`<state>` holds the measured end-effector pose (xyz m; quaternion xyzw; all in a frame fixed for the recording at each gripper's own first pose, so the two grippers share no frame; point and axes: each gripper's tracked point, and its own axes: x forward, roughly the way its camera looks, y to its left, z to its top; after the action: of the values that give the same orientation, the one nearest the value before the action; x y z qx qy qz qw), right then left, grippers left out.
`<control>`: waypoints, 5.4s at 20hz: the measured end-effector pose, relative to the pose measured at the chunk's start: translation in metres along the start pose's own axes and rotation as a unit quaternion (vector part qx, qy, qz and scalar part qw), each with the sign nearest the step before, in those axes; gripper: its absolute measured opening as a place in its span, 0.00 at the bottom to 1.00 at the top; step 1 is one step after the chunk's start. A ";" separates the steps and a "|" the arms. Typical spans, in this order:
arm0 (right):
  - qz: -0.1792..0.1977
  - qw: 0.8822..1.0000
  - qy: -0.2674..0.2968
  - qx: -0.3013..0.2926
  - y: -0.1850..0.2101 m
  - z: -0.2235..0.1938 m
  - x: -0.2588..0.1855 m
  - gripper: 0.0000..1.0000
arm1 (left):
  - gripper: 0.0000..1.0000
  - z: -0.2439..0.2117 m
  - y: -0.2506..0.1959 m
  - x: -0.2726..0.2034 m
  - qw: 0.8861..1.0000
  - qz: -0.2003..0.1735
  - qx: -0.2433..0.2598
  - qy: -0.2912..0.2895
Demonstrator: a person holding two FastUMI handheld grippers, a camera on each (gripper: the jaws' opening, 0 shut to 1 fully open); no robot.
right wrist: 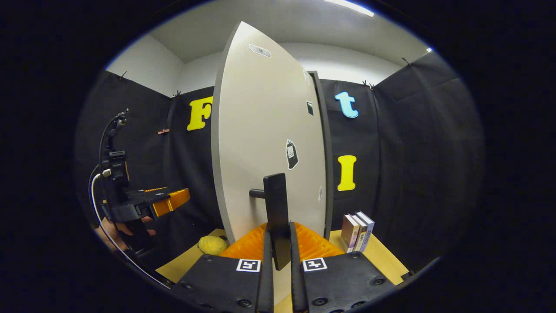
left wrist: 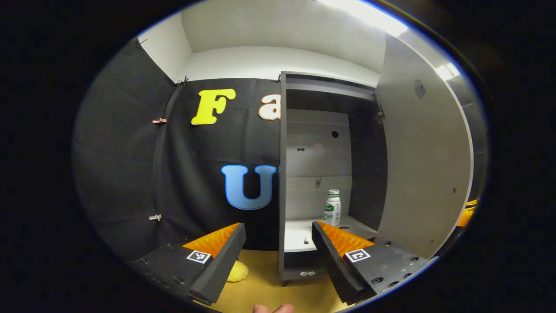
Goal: Open the cabinet door with the right hand, grasp the bottle in the cabinet with the left hand and place it on the coaster, then close the cabinet door with the right hand.
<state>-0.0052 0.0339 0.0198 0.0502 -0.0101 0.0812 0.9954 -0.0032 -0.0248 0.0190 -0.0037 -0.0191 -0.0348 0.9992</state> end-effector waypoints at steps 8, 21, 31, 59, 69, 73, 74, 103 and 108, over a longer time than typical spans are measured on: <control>-0.048 0.998 -0.014 -0.032 -0.071 0.017 -0.023 0.19 | 0.96 -0.001 -0.040 0.014 1.000 -0.031 0.001 0.002; -0.050 0.999 -0.006 -0.002 -0.130 0.017 -0.036 0.15 | 0.96 -0.009 -0.103 0.055 0.998 -0.055 0.010 0.002; -0.062 0.998 -0.010 0.017 -0.177 0.028 -0.056 0.34 | 0.96 -0.027 -0.156 0.125 0.998 -0.062 0.021 0.008; -0.158 0.986 -0.052 -0.004 -0.269 0.036 -0.018 0.97 | 0.81 -0.125 -0.175 0.330 0.997 -0.017 0.013 0.070; -0.162 0.985 -0.054 0.015 -0.269 0.032 -0.013 0.98 | 0.79 -0.094 -0.160 0.278 0.999 -0.026 0.005 0.048; -0.160 0.986 -0.044 0.010 -0.266 0.024 -0.009 0.98 | 0.79 -0.081 -0.134 0.238 0.999 -0.016 0.005 0.040; -0.161 0.986 -0.040 0.008 -0.266 0.021 -0.008 0.98 | 0.79 -0.077 -0.127 0.227 0.999 -0.014 0.006 0.037; -0.229 0.972 -0.040 -0.015 -0.285 0.014 -0.005 0.97 | 0.80 -0.285 0.005 -0.028 0.998 0.025 0.016 0.050; -0.245 0.969 -0.030 -0.016 -0.294 0.012 -0.005 0.98 | 0.80 -0.334 0.001 -0.043 0.998 0.008 0.013 0.066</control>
<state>0.0373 -0.2564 0.0028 0.0374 -0.0286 -0.1664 0.9849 -0.0331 -0.0242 -0.3167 0.0110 0.0467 -0.0270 0.9985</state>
